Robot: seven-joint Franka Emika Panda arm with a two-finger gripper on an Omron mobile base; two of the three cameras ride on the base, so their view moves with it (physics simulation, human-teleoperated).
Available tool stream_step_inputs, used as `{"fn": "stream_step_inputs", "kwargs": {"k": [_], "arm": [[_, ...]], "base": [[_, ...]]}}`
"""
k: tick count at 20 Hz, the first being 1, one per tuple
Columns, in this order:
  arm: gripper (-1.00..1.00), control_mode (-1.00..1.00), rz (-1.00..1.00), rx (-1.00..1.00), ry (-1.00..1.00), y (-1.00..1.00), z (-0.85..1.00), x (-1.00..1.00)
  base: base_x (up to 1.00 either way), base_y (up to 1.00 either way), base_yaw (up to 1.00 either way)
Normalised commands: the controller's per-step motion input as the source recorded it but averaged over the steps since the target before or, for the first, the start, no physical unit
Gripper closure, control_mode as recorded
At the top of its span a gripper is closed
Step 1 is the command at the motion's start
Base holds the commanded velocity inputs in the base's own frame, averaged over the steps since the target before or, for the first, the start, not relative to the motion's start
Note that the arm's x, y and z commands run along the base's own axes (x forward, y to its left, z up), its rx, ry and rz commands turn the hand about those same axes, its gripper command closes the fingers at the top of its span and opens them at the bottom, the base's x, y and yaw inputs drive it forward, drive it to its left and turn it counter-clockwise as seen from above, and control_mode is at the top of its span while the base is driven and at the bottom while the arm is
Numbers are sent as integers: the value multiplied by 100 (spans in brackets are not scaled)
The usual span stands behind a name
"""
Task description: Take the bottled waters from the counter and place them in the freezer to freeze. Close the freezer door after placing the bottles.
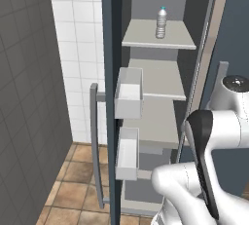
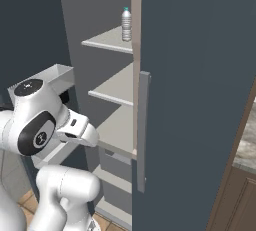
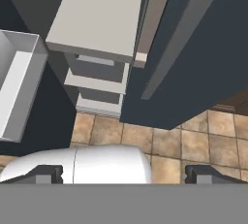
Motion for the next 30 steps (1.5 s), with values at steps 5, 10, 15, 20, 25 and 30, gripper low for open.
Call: {"fn": "stream_step_inputs", "kwargs": {"k": [5, 10, 15, 20, 25, 30], "arm": [[-100, 100, -2, 0, 0, -1, -2, -25], [-100, 100, 0, 0, 0, 0, 0, 0], [-100, 100, 0, 0, 0, 0, 0, 0], [-100, 100, 0, 0, 0, 0, 0, 0], [-100, 100, 0, 0, 0, 0, 0, 0], [-100, 100, 0, 0, 0, 0, 0, 0]], "base": [[-9, -1, -1], [-60, -10, -10], [-53, -64, -22], [-27, -93, -29], [-1, -100, -29], [5, -100, -13]]}}
